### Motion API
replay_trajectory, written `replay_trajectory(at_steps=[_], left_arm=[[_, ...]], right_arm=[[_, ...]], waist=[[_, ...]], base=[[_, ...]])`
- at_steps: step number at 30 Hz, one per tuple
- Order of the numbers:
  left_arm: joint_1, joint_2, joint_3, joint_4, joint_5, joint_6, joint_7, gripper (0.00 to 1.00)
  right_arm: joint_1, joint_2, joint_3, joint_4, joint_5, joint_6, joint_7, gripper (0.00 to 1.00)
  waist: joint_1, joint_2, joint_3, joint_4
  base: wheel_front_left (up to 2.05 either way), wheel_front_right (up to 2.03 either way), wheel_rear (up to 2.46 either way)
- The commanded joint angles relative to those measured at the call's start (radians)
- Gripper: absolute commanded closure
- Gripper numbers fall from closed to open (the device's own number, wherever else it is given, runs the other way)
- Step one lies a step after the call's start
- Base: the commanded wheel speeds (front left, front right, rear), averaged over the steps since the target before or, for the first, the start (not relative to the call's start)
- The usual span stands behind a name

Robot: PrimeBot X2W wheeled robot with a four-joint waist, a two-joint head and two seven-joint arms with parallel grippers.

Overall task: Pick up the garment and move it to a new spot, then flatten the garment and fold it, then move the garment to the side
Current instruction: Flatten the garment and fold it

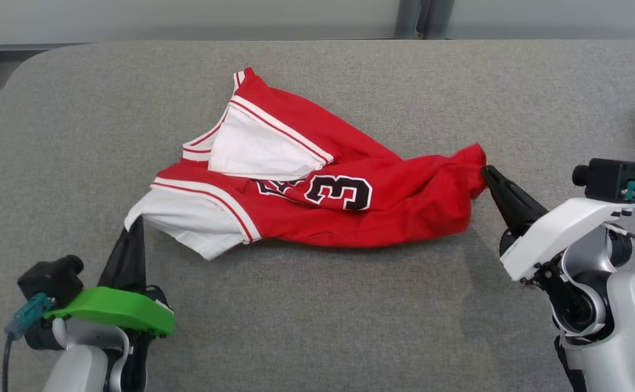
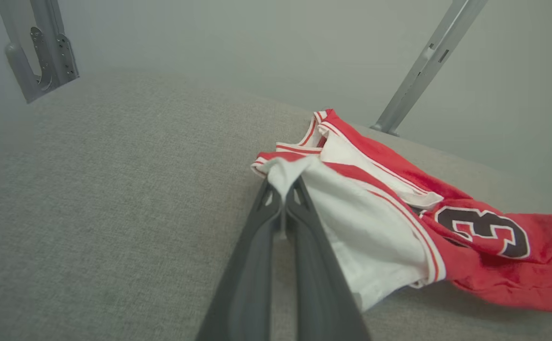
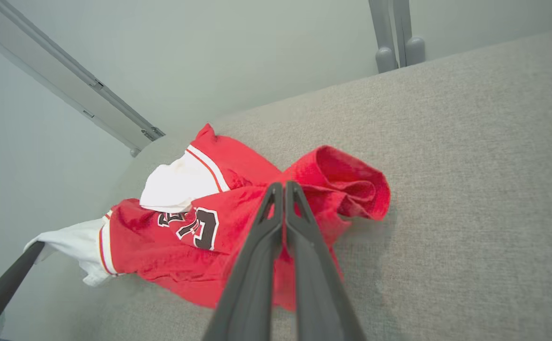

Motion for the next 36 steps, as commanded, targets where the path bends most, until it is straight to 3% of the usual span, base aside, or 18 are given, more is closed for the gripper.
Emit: replay_trajectory(at_steps=[1, 12, 25, 32, 36], left_arm=[[-0.005, 0.008, 0.018, -0.037, -0.017, 0.008, -0.009, 1.0], [-0.043, -0.043, 0.091, -0.297, -0.129, 0.034, -0.017, 1.0], [-0.327, -0.042, 0.116, -0.356, -0.264, 0.061, 0.156, 1.0], [-0.57, -0.02, 0.153, -0.334, -0.355, 0.098, 0.276, 1.0], [-0.744, 0.001, 0.163, -0.28, -0.374, 0.104, 0.316, 1.0]], right_arm=[[0.006, -0.005, -0.006, -0.03, 0.0, 0.0, -0.004, 1.0], [-0.029, -0.017, -0.072, -0.163, 0.014, 0.0, -0.004, 1.0], [-0.281, -0.067, -0.101, -0.185, 0.015, 0.0, -0.009, 1.0], [-0.508, -0.051, -0.092, -0.104, 0.015, 0.0, -0.004, 1.0], [-0.654, -0.088, -0.052, -0.031, -0.008, 0.0, 0.008, 1.0]], waist=[[0.0, 0.0, -0.002, -0.001], [0.0, 0.0, -0.018, -0.004], [0.0, 0.0, -0.037, -0.039], [0.0, 0.0, 0.068, -0.066], [0.0, 0.0, 0.184, -0.072]], base=[[0.0, 0.0, 0.0], [0.0, 0.0, 0.0], [0.0, 0.0, 0.0], [0.0, 0.0, 0.0], [0.0, 0.0, 0.0]])
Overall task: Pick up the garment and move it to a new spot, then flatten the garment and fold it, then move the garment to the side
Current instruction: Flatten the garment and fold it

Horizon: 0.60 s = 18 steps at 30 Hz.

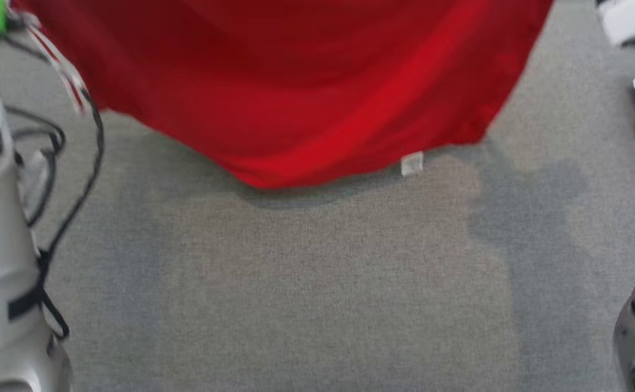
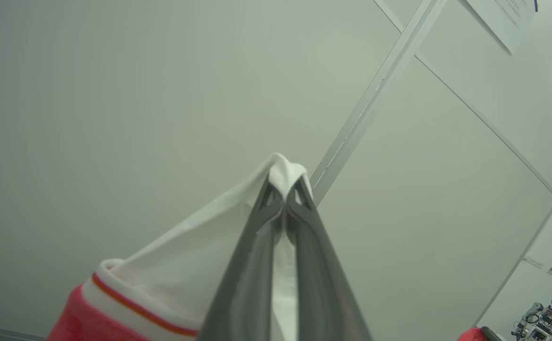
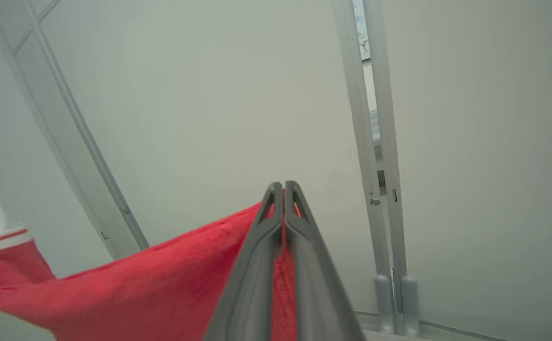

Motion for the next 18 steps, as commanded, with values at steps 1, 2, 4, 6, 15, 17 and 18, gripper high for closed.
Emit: replay_trajectory(at_steps=[1, 2, 4, 6, 15, 17, 18], left_arm=[[-0.052, 0.003, 0.004, 0.013, -0.011, 0.003, 0.001, 1.0], [-0.101, 0.0, 0.011, 0.028, -0.017, 0.006, -0.003, 1.0], [-0.197, 0.0, 0.018, 0.06, -0.023, 0.005, -0.002, 1.0], [-0.291, -0.002, 0.013, 0.1, -0.022, -0.002, -0.005, 1.0], [-0.676, -0.017, -0.004, 0.269, 0.028, -0.071, -0.115, 1.0], [-0.732, -0.027, -0.005, 0.305, 0.04, -0.103, -0.163, 1.0], [-0.758, -0.027, -0.007, 0.321, 0.05, -0.12, -0.189, 1.0]], right_arm=[[-0.041, -0.016, 0.002, 0.016, -0.014, 0.0, -0.007, 1.0], [-0.082, -0.025, 0.014, 0.034, -0.021, 0.0, -0.01, 1.0], [-0.173, -0.035, 0.031, 0.077, -0.044, 0.0, -0.021, 1.0], [-0.266, -0.057, 0.047, 0.127, -0.083, 0.0, -0.051, 1.0], [-0.652, -0.052, 0.069, 0.381, -0.278, 0.0, -0.282, 1.0], [-0.706, -0.046, 0.061, 0.425, -0.336, 0.0, -0.363, 1.0], [-0.731, -0.044, 0.06, 0.442, -0.369, 0.0, -0.405, 1.0]], waist=[[0.0, 0.0, 0.132, -0.013], [0.0, 0.0, 0.163, -0.014], [0.0, 0.0, 0.228, -0.019], [0.0, 0.0, 0.287, -0.024], [0.0, 0.0, 0.459, -0.056], [0.0, 0.0, 0.473, -0.062], [0.0, 0.0, 0.478, -0.065]], base=[[0.0, 0.0, 0.0], [0.0, 0.0, 0.0], [0.0, 0.0, 0.0], [0.0, 0.0, 0.0], [0.0, 0.0, 0.0], [0.0, 0.0, 0.0], [0.0, 0.0, 0.0]])
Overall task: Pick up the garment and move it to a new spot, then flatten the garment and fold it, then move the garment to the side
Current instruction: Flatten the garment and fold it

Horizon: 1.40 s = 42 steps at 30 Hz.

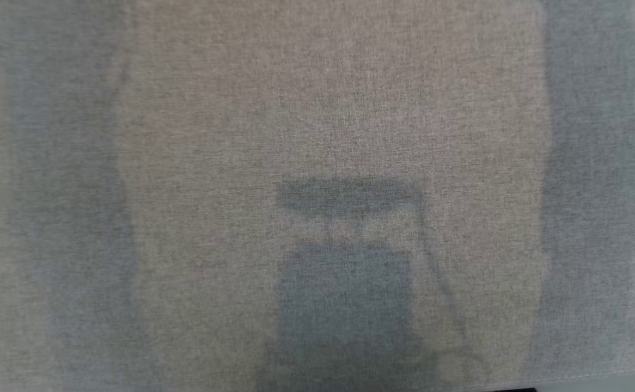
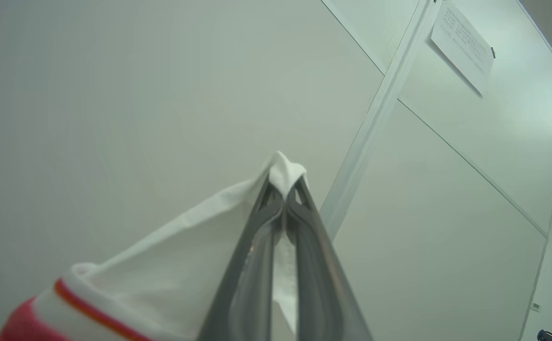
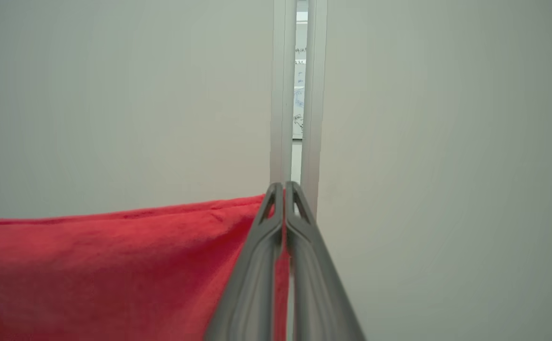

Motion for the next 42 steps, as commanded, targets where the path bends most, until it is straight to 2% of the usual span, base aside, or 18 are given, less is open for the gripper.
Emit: replay_trajectory(at_steps=[1, 4, 6, 10, 14, 19, 23, 26, 31, 36, 42], left_arm=[[-0.051, -0.004, -0.004, 0.033, 0.025, -0.038, -0.052, 1.0], [-0.091, -0.023, -0.02, 0.059, 0.027, -0.078, -0.124, 1.0], [-0.075, -0.024, -0.038, 0.077, 0.035, -0.094, -0.158, 1.0], [0.004, -0.018, -0.066, 0.1, 0.029, -0.104, -0.196, 1.0], [0.121, 0.0, -0.117, 0.098, 0.006, -0.112, -0.209, 1.0], [0.352, 0.024, -0.163, -0.009, -0.054, -0.111, -0.221, 1.0], [0.573, 0.05, -0.166, -0.113, -0.086, -0.111, -0.229, 1.0], [0.756, 0.043, -0.146, -0.17, -0.113, -0.078, -0.239, 1.0], [1.038, -0.01, -0.12, -0.223, -0.17, -0.027, -0.263, 1.0], [1.239, -0.061, -0.117, -0.188, -0.179, -0.016, -0.281, 1.0], [1.396, -0.098, -0.137, -0.107, -0.172, -0.023, -0.288, 1.0]], right_arm=[[-0.049, 0.005, -0.003, 0.035, -0.066, 0.0, -0.093, 1.0], [-0.09, 0.012, -0.007, 0.083, -0.138, 0.0, -0.195, 1.0], [-0.091, 0.017, 0.017, 0.12, -0.143, 0.0, -0.221, 1.0], [-0.051, -0.003, 0.056, 0.161, -0.126, 0.0, -0.224, 1.0], [0.047, -0.049, 0.152, 0.164, -0.064, 0.0, -0.211, 1.0], [0.224, -0.137, 0.241, 0.075, 0.061, 0.0, -0.154, 1.0], [0.383, -0.199, 0.245, -0.028, 0.144, 0.0, -0.084, 1.0], [0.516, -0.224, 0.234, -0.1, 0.184, 0.0, -0.03, 1.0], [0.713, -0.237, 0.197, -0.179, 0.206, 0.0, 0.057, 1.0], [0.89, -0.227, 0.174, -0.222, 0.188, -0.001, 0.145, 1.0], [1.082, -0.223, 0.153, -0.253, 0.165, -0.001, 0.254, 1.0]], waist=[[-0.0002, 0.0, 0.106, -0.039], [-0.0002, 0.0, 0.119, -0.046], [-0.0002, 0.0, 0.136, -0.045], [-0.0002, 0.0, 0.161, -0.038], [-0.0002, 0.0, 0.162, -0.021], [-0.0002, 0.0, 0.12, 0.011], [-0.0002, 0.0, 0.048, 0.031], [-0.0002, 0.0, -0.019, 0.038], [-0.0002, 0.0, -0.134, 0.055], [-0.0002, 0.0, -0.243, 0.07], [-0.0002, 0.0, -0.369, 0.088]], base=[[0.0, 0.0, 0.0], [0.0, 0.0, 0.0], [0.0, 0.0, 0.0], [0.0, 0.0, 0.0], [0.0, 0.0, 0.0], [0.0, 0.0, 0.0], [0.0, 0.0, 0.0], [0.0, 0.0, 0.0], [0.0, 0.0, 0.0], [0.0, 0.0, 0.0], [0.0, 0.0, 0.0]])
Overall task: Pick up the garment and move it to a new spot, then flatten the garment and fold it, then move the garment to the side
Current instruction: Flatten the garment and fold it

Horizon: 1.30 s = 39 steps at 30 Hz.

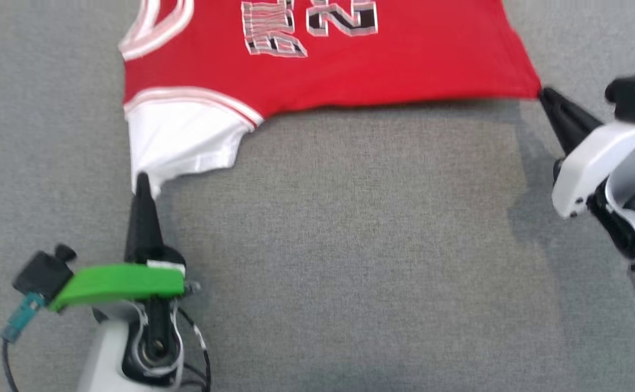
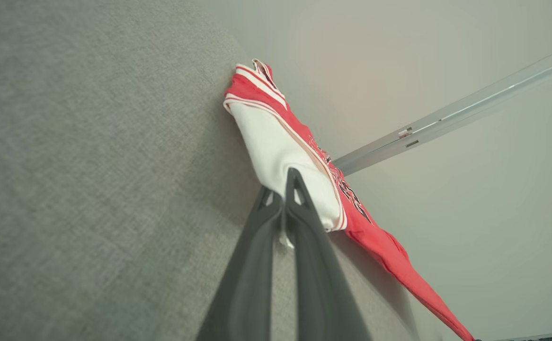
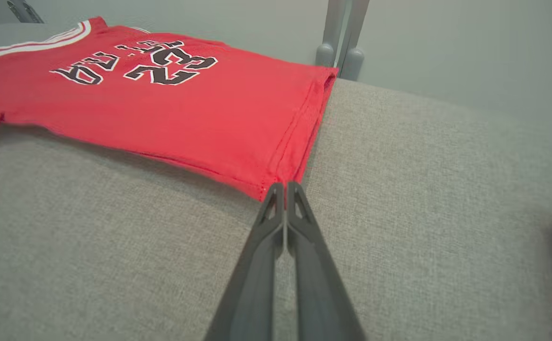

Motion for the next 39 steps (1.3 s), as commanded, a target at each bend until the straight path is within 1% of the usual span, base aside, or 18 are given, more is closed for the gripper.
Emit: replay_trajectory(at_steps=[1, 3, 5, 8, 10, 11, 13, 14, 20, 26, 34, 39], left_arm=[[0.05, -0.004, -0.008, 0.017, -0.013, -0.002, -0.002, 1.0], [0.082, -0.007, -0.033, 0.033, 0.016, 0.005, -0.001, 1.0], [0.117, -0.012, -0.059, 0.042, 0.02, 0.015, 0.006, 1.0], [0.166, -0.01, -0.085, 0.044, 0.037, 0.045, 0.022, 1.0], [0.204, -0.005, -0.1, 0.033, 0.034, 0.063, 0.047, 1.0], [0.204, -0.005, -0.1, 0.033, 0.034, 0.063, 0.047, 1.0], [0.245, 0.0, -0.099, 0.013, 0.01, 0.081, 0.075, 1.0], [0.29, 0.013, -0.098, -0.015, -0.008, 0.096, 0.102, 1.0], [0.406, 0.051, -0.106, -0.107, -0.052, 0.137, 0.19, 1.0], [0.476, 0.085, -0.109, -0.234, -0.122, 0.155, 0.291, 1.0], [0.557, 0.168, -0.121, -0.398, -0.174, 0.214, 0.428, 1.0], [0.619, 0.22, -0.112, -0.489, -0.211, 0.234, 0.495, 1.0]], right_arm=[[0.057, -0.003, -0.011, -0.014, -0.011, -0.001, 0.022, 1.0], [0.117, -0.003, -0.018, -0.033, -0.02, -0.001, 0.052, 1.0], [0.172, 0.0, -0.033, -0.056, -0.018, -0.001, 0.079, 1.0], [0.246, 0.014, -0.058, -0.098, -0.001, -0.001, 0.109, 1.0], [0.286, 0.023, -0.078, -0.119, -0.002, -0.001, 0.123, 1.0], [0.286, 0.023, -0.078, -0.119, -0.002, -0.001, 0.123, 1.0], [0.318, 0.037, -0.099, -0.135, -0.002, -0.001, 0.131, 1.0], [0.348, 0.048, -0.116, -0.145, -0.006, -0.001, 0.141, 1.0], [0.432, 0.084, -0.167, -0.166, -0.015, -0.001, 0.164, 1.0], [0.51, 0.101, -0.195, -0.214, -0.002, -0.001, 0.21, 1.0], [0.619, 0.116, -0.23, -0.298, 0.017, -0.001, 0.296, 1.0], [0.687, 0.124, -0.258, -0.346, 0.037, -0.001, 0.336, 1.0]], waist=[[0.0001, 0.0, -0.15, 0.035], [0.0001, 0.0, -0.185, 0.041], [0.0001, 0.0, -0.211, 0.047], [0.0001, 0.0, -0.241, 0.05], [0.0001, 0.0, -0.254, 0.05], [0.0001, 0.0, -0.254, 0.05], [0.0001, 0.0, -0.262, 0.051], [0.0001, 0.0, -0.27, 0.054], [0.0001, 0.0, -0.285, 0.071], [0.0001, 0.0, -0.283, 0.087], [0.0001, 0.0, -0.27, 0.086], [0.0001, 0.0, -0.264, 0.078]], base=[[0.0, 0.0, 0.0], [0.0, 0.0, 0.0], [0.0, 0.0, 0.0], [0.0, 0.0, 0.0], [0.0, 0.0, 0.0], [0.0, 0.0, 0.0], [0.0, 0.0, 0.0], [0.0, 0.0, 0.0], [0.0, 0.0, 0.0], [0.0, 0.0, 0.0], [0.0, 0.0, 0.0], [0.0, 0.0, 0.0]])
